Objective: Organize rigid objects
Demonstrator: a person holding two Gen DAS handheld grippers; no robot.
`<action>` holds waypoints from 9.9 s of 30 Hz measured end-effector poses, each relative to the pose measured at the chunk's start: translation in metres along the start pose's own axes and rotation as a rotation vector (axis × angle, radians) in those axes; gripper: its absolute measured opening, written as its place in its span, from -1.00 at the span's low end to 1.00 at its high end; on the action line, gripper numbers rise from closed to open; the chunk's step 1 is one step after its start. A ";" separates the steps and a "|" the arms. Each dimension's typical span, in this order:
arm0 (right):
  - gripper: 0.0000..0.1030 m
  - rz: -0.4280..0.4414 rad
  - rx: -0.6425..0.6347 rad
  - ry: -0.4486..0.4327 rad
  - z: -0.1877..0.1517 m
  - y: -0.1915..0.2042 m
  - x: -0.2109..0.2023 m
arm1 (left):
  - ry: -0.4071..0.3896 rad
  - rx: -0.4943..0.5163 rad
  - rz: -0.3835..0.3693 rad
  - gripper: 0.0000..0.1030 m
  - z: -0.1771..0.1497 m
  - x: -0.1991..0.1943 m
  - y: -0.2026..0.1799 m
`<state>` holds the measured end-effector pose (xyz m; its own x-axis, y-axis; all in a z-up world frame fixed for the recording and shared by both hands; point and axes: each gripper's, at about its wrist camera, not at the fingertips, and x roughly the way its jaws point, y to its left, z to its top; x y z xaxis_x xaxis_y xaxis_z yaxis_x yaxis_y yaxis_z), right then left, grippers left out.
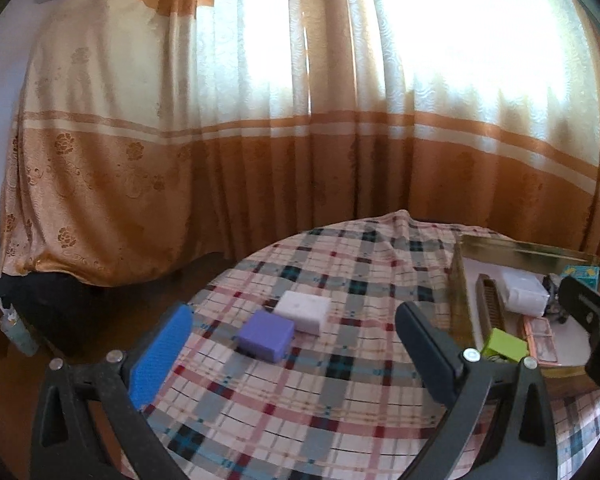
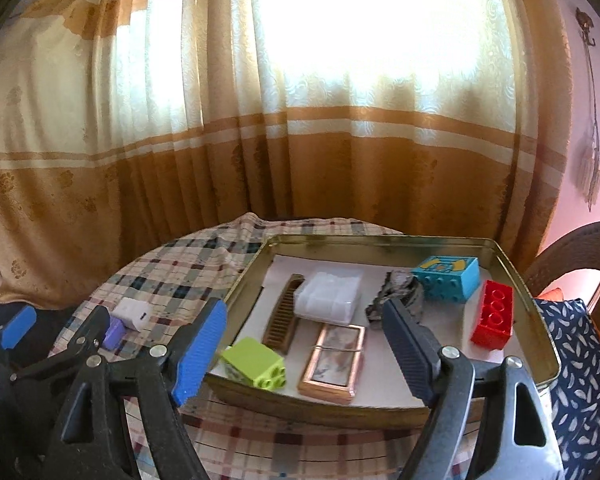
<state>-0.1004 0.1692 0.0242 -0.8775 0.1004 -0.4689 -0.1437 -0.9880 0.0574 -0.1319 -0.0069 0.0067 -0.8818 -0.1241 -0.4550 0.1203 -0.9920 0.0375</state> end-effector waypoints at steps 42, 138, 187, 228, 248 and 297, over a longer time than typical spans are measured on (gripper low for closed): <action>0.58 0.172 -0.014 -0.113 -0.022 0.062 -0.006 | 0.226 -0.194 0.035 0.99 -0.011 0.048 0.093; 0.20 0.449 -0.244 0.229 -0.010 0.141 0.117 | 0.044 -0.198 -0.037 -0.24 -0.009 0.017 0.077; 0.20 0.180 0.031 -0.156 -0.020 0.023 -0.013 | 0.051 -0.087 0.005 -0.24 -0.009 0.004 0.045; 0.20 0.090 0.081 -0.172 -0.023 -0.025 -0.031 | 0.071 -0.011 -0.129 -0.24 -0.013 -0.013 -0.013; 0.20 0.051 0.118 -0.170 -0.024 -0.050 -0.036 | 0.069 0.012 -0.157 -0.24 -0.012 -0.015 -0.036; 0.20 -0.033 0.181 -0.181 -0.022 -0.105 -0.039 | 0.086 0.016 -0.192 -0.13 0.015 -0.004 -0.028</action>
<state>-0.0406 0.2661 0.0173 -0.9362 0.1681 -0.3086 -0.2390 -0.9483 0.2087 -0.1387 0.0208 0.0203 -0.8455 0.0686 -0.5295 -0.0536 -0.9976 -0.0437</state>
